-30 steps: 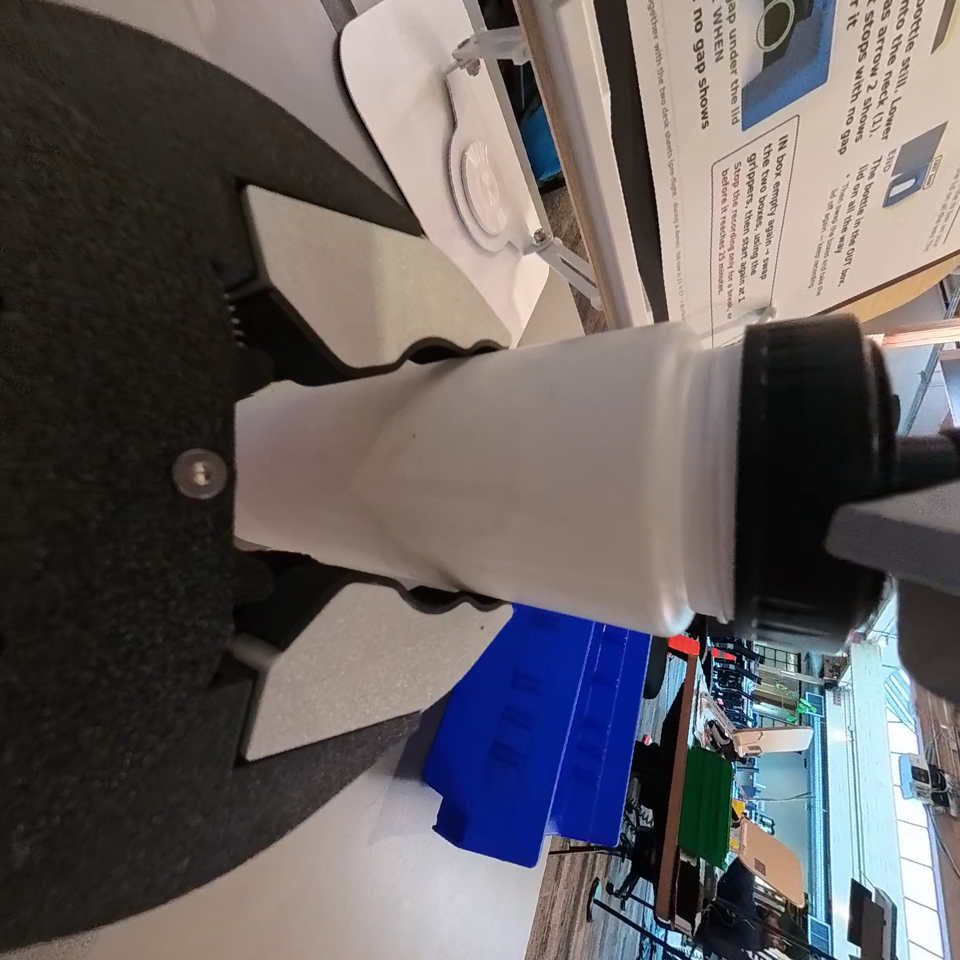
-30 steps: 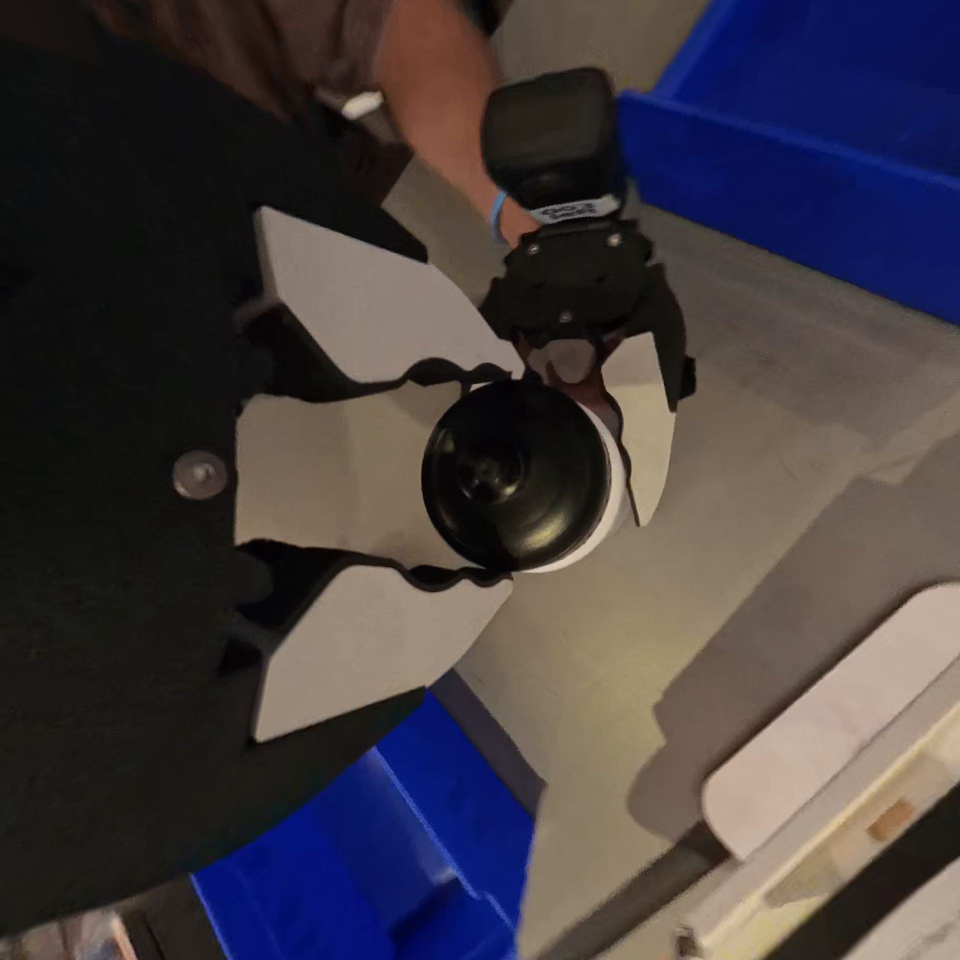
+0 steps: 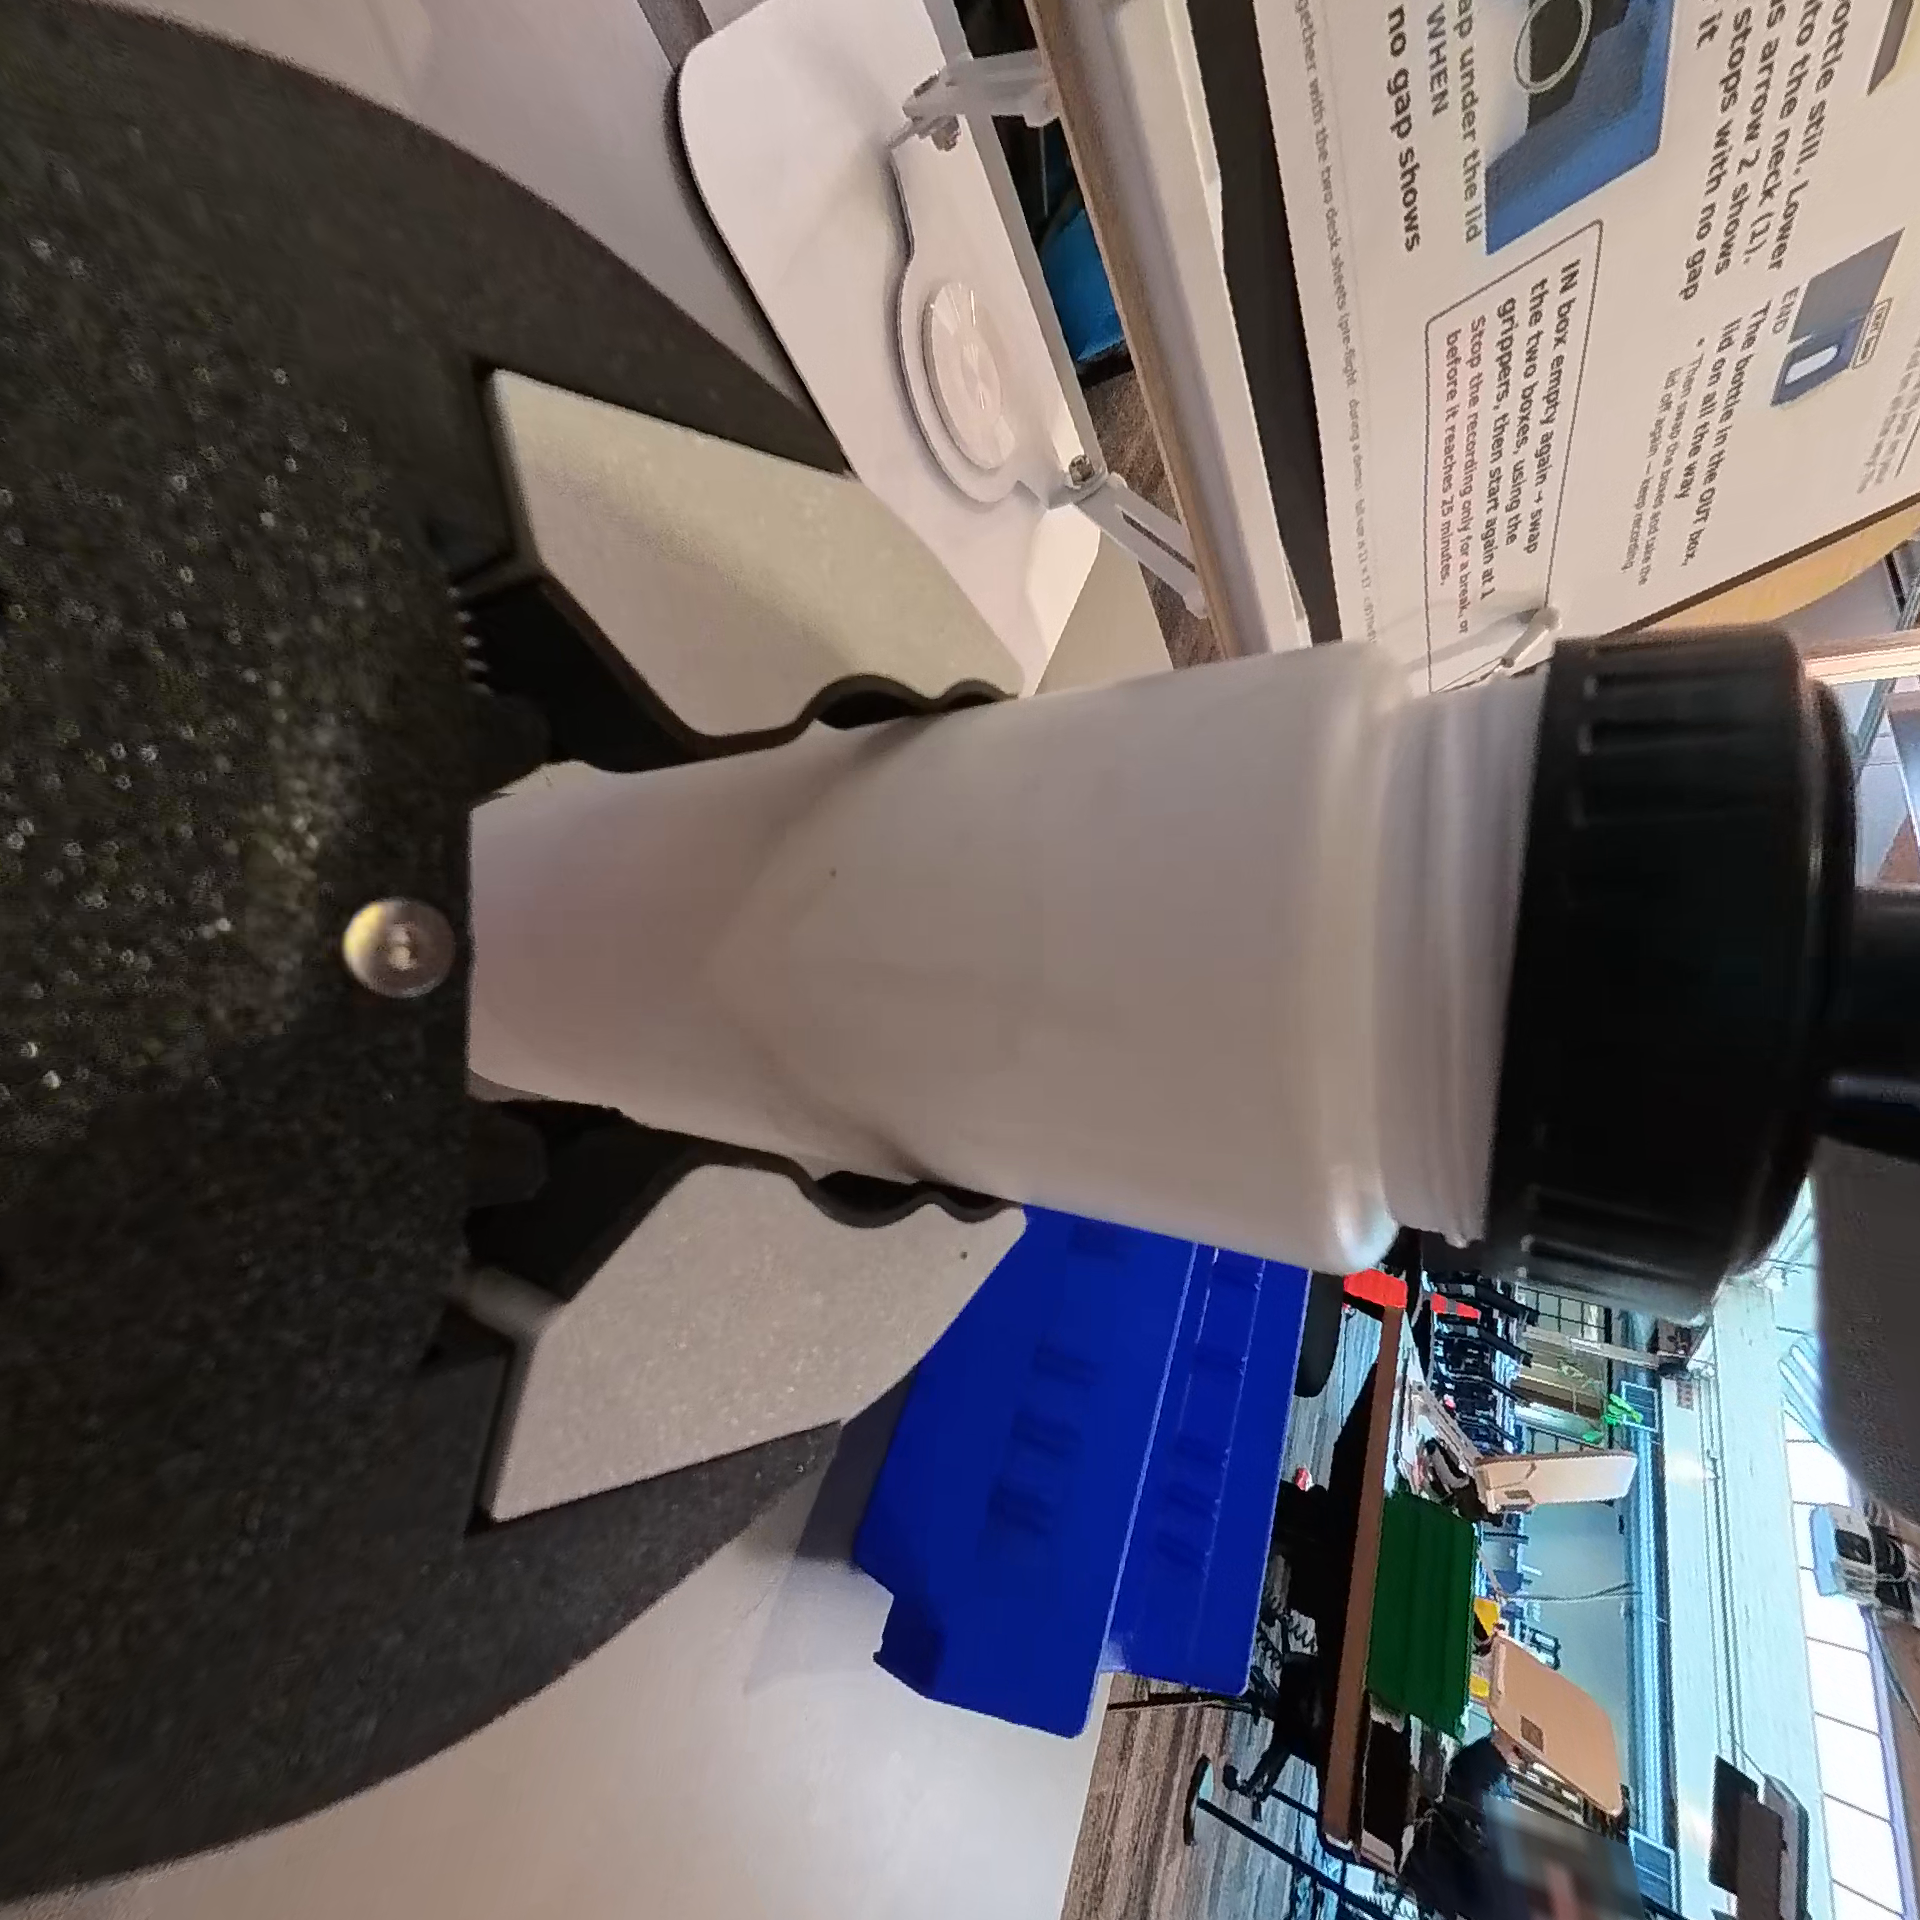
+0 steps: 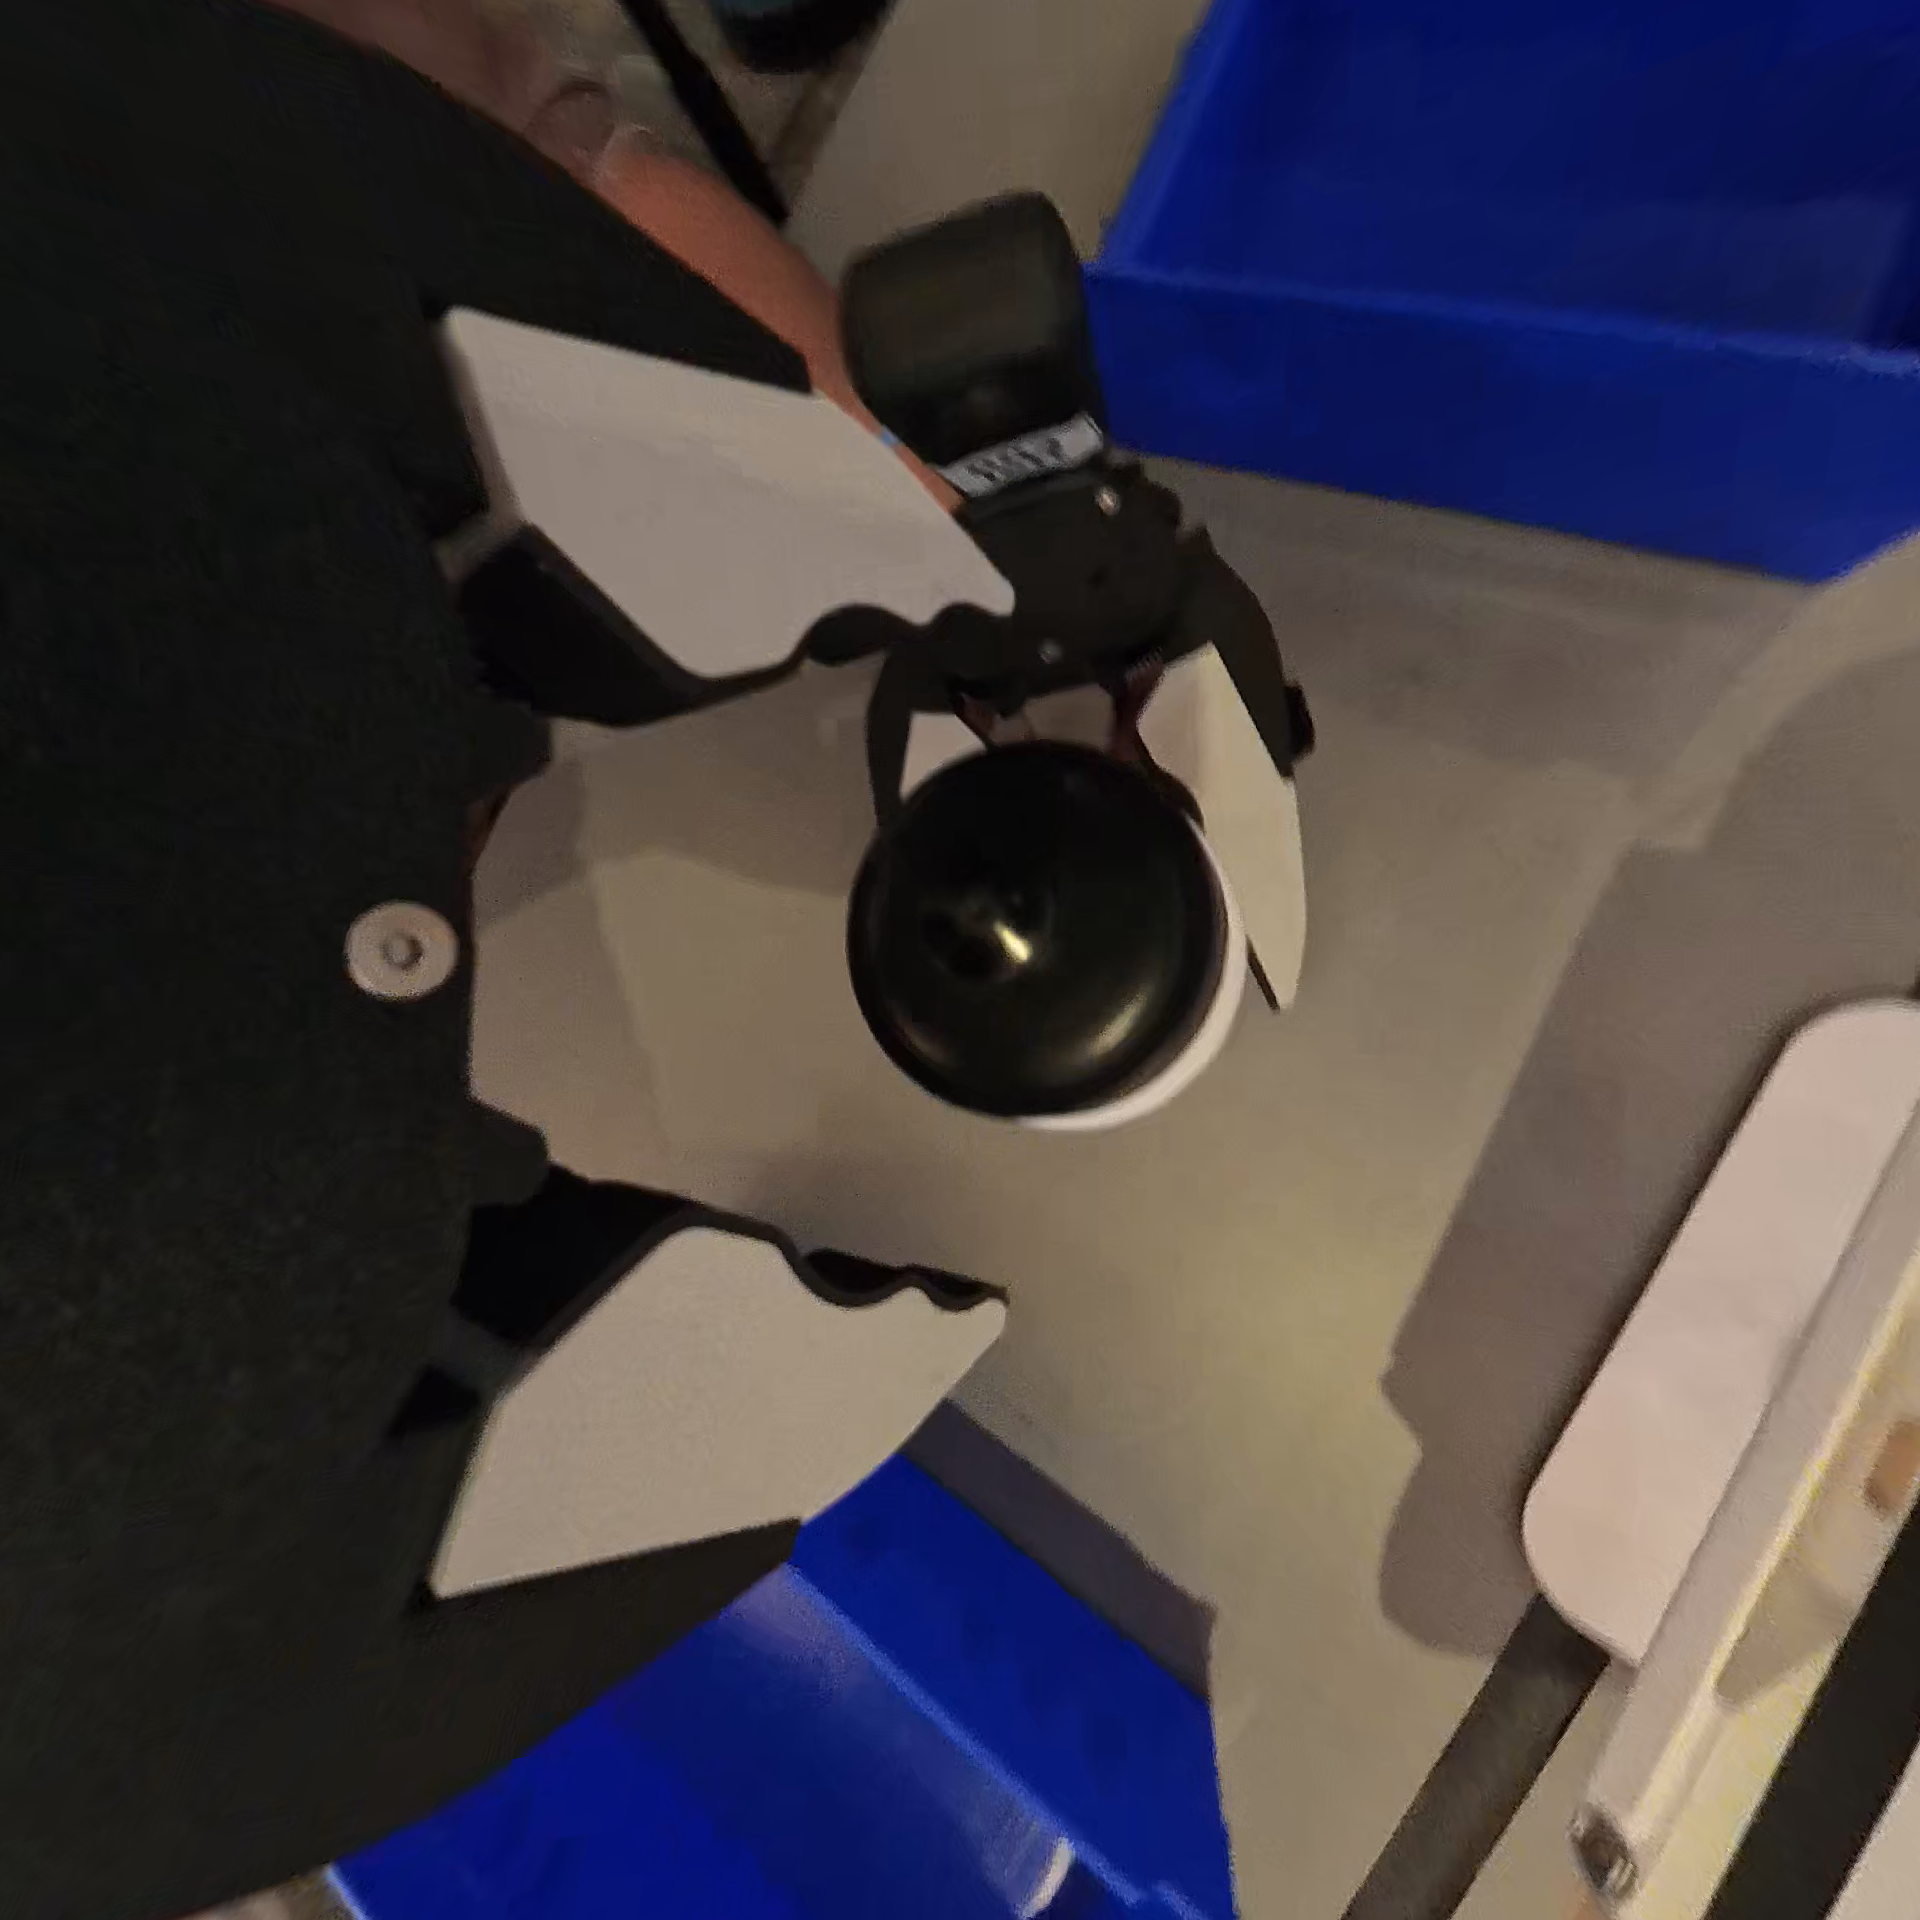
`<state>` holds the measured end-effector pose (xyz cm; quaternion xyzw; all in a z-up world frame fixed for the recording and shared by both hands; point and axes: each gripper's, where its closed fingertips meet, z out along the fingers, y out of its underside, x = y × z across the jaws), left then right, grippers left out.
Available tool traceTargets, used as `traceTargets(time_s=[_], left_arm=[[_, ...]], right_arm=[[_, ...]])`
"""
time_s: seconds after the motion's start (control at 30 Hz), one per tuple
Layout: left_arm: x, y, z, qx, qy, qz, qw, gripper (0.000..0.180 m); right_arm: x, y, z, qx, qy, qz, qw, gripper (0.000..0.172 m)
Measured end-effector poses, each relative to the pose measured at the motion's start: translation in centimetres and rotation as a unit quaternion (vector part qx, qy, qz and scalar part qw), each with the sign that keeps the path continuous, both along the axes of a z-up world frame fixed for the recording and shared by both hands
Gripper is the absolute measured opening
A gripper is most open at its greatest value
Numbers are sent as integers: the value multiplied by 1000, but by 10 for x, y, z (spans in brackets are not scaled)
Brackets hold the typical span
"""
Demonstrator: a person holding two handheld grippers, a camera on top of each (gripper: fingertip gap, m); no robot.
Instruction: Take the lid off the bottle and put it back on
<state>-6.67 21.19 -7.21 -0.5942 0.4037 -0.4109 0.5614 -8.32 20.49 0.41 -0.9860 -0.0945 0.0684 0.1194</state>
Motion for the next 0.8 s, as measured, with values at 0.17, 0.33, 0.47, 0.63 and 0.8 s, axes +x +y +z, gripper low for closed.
traceTargets(time_s=[0.17,0.33,0.47,0.63,0.8], left_arm=[[0,0,0,-1,0,1,1000,85],[0,0,0,-2,-1,-1,1000,85],[-1,1,0,-3,-2,-1,1000,84],[-1,1,-1,0,-1,-3,1000,84],[-1,1,-1,-1,-2,-3,1000,84]], right_arm=[[-6,3,-5,-17,45,-21,999,70],[-6,0,-2,-23,38,90,995,69],[-7,-1,0,-35,35,225,973,69],[-6,0,-4,-9,-37,397,917,69],[-7,-4,6,-40,-21,438,898,69]])
